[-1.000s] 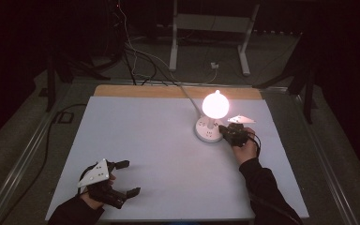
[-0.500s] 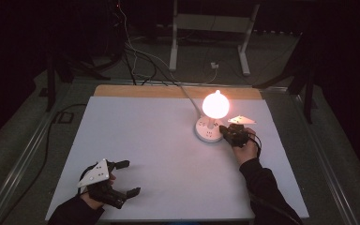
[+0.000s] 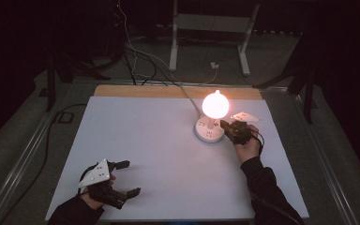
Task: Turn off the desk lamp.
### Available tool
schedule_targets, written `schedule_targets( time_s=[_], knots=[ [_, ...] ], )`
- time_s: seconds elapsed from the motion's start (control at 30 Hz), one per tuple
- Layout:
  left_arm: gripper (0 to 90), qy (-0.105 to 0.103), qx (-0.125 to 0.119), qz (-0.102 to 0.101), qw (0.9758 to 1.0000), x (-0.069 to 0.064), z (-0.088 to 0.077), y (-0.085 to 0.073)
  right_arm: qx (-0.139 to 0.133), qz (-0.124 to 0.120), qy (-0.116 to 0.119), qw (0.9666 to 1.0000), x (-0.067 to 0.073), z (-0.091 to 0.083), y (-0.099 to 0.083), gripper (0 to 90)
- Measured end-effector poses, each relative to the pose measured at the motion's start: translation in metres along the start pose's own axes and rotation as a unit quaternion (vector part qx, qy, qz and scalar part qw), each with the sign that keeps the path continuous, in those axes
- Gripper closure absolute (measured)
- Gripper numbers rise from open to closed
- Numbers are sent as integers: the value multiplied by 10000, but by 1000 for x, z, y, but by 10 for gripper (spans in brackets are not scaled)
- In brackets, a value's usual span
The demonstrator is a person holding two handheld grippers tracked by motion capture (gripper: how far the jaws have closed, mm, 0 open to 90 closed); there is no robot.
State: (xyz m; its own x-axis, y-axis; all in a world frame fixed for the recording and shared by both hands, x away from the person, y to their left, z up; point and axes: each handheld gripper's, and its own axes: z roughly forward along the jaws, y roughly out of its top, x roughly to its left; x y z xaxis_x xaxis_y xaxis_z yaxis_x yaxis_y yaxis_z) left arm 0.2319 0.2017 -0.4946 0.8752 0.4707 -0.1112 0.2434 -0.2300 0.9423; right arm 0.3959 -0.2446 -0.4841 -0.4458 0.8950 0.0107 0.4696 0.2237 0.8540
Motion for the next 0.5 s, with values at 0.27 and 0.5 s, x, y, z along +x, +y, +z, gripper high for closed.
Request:
schedule_targets(
  time_s=[0.27, 0.5],
  knots=[
    [3, 12, 22, 23, 10000, -1, 0, 0, 139, 96, 17, 9999, -3, 7, -8, 897],
    [3, 9, 57, 50, 10000, -1, 0, 0, 313, 3, 33, 9995, 1, 14, -14, 898]
  ],
)
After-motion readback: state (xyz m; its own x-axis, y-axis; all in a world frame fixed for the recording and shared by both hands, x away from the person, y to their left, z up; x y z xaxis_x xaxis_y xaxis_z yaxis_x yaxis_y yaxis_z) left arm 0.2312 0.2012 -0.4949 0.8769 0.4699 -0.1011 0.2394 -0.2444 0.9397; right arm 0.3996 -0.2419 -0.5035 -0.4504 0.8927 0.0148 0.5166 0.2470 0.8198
